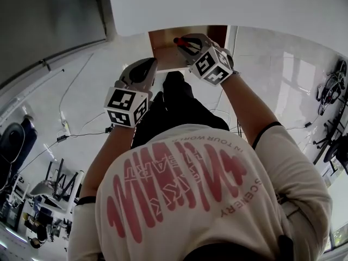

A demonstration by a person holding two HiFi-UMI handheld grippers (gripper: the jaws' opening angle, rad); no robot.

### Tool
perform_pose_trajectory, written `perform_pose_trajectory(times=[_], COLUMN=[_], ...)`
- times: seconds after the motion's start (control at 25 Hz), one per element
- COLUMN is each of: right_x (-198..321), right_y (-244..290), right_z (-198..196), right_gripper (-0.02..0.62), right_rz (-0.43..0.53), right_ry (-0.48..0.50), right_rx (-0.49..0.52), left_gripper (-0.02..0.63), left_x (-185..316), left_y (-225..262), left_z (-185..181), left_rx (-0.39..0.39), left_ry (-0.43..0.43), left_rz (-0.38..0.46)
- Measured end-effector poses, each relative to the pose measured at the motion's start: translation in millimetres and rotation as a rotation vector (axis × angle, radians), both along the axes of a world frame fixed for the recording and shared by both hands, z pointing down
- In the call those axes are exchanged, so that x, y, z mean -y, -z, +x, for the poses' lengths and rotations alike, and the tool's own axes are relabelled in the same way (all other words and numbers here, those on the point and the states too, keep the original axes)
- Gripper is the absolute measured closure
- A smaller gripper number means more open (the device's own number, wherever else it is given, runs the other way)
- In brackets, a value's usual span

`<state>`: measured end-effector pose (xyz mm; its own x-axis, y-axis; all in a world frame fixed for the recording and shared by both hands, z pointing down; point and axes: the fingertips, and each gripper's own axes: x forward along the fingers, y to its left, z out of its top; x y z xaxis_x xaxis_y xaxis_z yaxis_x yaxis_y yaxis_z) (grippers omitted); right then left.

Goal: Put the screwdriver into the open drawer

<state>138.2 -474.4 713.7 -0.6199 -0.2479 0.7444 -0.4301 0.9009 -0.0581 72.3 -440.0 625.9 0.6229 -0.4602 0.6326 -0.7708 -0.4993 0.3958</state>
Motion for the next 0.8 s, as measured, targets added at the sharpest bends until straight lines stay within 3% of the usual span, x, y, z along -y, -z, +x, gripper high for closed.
perform_pose_trajectory(times=[0.24,0.8], right_x=[2,17], right_y=[-41,-105], right_z=[5,16], right_gripper=[0.486,0.485], right_rz=[-0.052,-0.176], right_ry=[0.029,0.019], right_rx=[-0.119,-0.274], left_gripper=[0.601,0.603], left_x=[-12,-31], left_y=[-9,-28], left_z=[-6,3], left_rx=[-0.009,-0.052], left_ry=[0.033,0.103], left_rz=[-0.031,-0.095])
